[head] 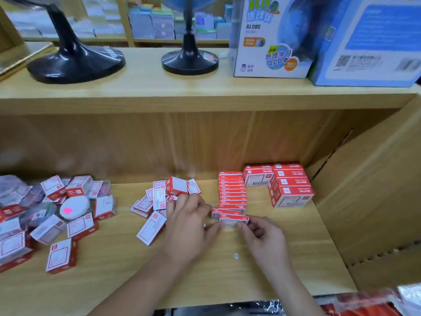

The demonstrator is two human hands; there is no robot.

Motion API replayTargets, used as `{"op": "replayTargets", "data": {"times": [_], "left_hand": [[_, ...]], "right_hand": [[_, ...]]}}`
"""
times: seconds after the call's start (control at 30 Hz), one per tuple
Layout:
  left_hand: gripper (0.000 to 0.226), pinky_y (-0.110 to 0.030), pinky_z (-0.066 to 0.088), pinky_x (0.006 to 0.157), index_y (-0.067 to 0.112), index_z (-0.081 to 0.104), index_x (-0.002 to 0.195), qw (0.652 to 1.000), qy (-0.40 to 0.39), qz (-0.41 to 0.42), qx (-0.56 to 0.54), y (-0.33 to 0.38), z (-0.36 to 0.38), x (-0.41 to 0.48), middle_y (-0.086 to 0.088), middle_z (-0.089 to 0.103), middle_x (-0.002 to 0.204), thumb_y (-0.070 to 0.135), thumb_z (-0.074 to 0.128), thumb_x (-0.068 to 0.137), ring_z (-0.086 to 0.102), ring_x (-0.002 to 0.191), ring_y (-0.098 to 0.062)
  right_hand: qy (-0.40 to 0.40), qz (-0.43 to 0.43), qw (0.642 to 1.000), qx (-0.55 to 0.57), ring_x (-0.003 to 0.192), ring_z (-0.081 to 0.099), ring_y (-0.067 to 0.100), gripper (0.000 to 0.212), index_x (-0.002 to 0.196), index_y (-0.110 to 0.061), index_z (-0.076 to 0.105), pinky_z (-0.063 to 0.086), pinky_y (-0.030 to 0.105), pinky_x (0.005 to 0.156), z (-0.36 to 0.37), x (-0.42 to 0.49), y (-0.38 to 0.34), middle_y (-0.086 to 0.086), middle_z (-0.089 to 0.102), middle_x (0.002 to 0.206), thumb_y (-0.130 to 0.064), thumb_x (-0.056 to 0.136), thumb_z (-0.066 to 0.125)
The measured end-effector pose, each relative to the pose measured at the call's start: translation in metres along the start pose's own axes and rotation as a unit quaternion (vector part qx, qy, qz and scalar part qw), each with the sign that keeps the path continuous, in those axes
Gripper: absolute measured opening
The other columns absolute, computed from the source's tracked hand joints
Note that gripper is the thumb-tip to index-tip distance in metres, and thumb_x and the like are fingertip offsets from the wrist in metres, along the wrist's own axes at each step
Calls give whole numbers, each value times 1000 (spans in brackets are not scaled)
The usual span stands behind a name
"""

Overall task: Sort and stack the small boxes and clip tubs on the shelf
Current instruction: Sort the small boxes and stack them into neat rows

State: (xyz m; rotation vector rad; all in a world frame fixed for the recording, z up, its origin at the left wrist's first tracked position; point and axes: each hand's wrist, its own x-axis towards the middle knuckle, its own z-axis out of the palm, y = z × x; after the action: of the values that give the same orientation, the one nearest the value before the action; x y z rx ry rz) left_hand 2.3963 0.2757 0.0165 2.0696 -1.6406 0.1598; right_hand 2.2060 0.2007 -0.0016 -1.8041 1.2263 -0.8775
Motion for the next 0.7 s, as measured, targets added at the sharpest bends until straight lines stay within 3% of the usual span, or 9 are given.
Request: {"op": "replayTargets", "data": {"times": [0.17, 0.37, 0.57, 0.67, 0.7], "left_hand": [[41, -40, 32, 78, 29, 72, 88, 999, -16, 3, 49, 5, 9, -1, 12, 57, 96, 66, 56, 84, 52, 99, -20], [35, -41, 35, 80, 29, 72, 99, 998, -12, 7, 54, 20, 13, -3, 9, 60, 94, 56, 51, 90, 52, 96, -24], [32, -41, 38, 89, 27, 70, 103, 998, -27, 21, 45, 6, 13, -7, 8, 62, 97, 50, 53, 91, 52, 96, -24], [33, -45, 40, 97, 22, 69, 107, 998, -34, 42, 42, 7, 12, -5, 5, 62, 98, 47, 53, 94, 53, 102, -26], [35, -46, 40, 100, 20, 67, 110, 997, -40, 46, 43, 8, 12, -5, 4, 63, 101, 47, 52, 94, 53, 106, -27]], "right_hand": [[-19, 4, 1000, 0, 57, 56, 10, 8, 87, -27, 73, 48, 29, 59, 0, 6, 4, -2, 61, 64, -30, 83, 79], [-59, -31, 996, -54, 61, 56, 10, 16, 102, -35, 70, 49, 32, 60, -3, 12, 7, -7, 60, 66, -25, 90, 70], [-50, 12, 999, -3, 82, 61, 12, 47, 118, -35, 68, 49, 23, 84, -11, 14, 6, -3, 54, 87, 2, 89, 61], [-95, 31, 995, -26, 86, 61, 10, 50, 138, -21, 56, 52, 31, 92, -9, 16, 5, -5, 49, 95, -8, 90, 64], [-108, 25, 992, -56, 85, 60, 7, 53, 142, -24, 51, 52, 32, 91, -10, 16, 2, -8, 47, 96, -16, 91, 64]]}}
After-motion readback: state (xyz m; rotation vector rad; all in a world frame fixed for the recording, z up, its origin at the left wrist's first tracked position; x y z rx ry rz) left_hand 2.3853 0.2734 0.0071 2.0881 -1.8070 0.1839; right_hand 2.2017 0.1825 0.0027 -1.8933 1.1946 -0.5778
